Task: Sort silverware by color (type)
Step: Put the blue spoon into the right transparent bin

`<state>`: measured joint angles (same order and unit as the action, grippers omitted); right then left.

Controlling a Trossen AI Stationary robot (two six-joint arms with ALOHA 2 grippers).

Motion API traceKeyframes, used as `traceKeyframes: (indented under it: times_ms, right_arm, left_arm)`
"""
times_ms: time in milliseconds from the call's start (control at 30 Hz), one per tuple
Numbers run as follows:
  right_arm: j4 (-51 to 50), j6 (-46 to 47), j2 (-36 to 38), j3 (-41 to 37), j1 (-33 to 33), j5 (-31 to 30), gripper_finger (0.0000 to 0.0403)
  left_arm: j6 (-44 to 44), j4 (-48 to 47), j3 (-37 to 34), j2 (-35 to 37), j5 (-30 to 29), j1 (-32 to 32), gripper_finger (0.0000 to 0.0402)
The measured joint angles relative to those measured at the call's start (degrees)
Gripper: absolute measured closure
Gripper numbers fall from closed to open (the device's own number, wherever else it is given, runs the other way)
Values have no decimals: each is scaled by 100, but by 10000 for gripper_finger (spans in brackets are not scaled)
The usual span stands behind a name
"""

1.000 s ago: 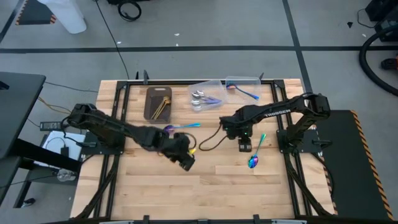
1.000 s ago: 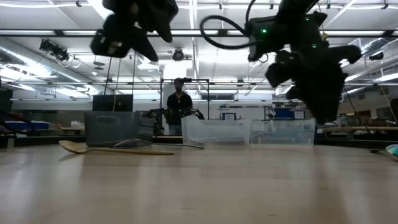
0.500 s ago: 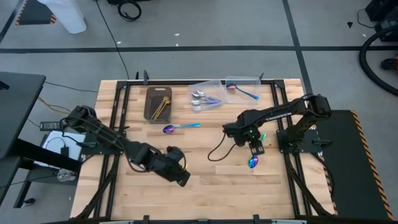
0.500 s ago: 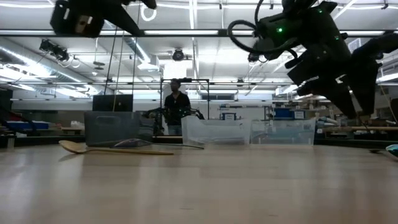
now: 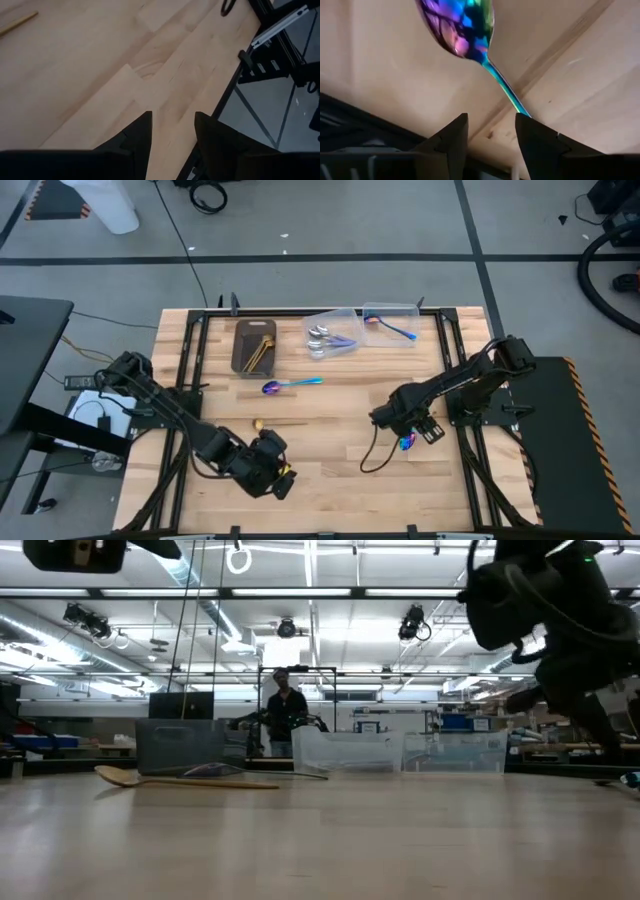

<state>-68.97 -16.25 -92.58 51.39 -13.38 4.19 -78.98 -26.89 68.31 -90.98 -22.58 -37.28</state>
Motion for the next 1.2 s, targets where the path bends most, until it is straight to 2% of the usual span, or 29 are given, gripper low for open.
traceKeyframes:
  times_ms: [200, 533, 833, 967, 1200]
  right_arm:
    - [266, 5, -2, -265, -214, -643, 208]
    - [1130, 260, -2, -502, -254, -269, 218]
    - [1692, 296, 19, -686, -269, -225, 224]
    - [1789, 284, 17, -692, -347, -301, 250]
    - [1922, 252, 13, -692, -427, -262, 332]
  left_arm:
    - [0, -138, 0, 0, -211, -189, 244]
    - [11, -275, 0, 0, -231, -196, 244]
    - [10, -277, 0, 0, -231, -196, 244]
    - [11, -276, 0, 0, -229, -196, 244]
    - [18, -318, 0, 0, -229, -194, 244]
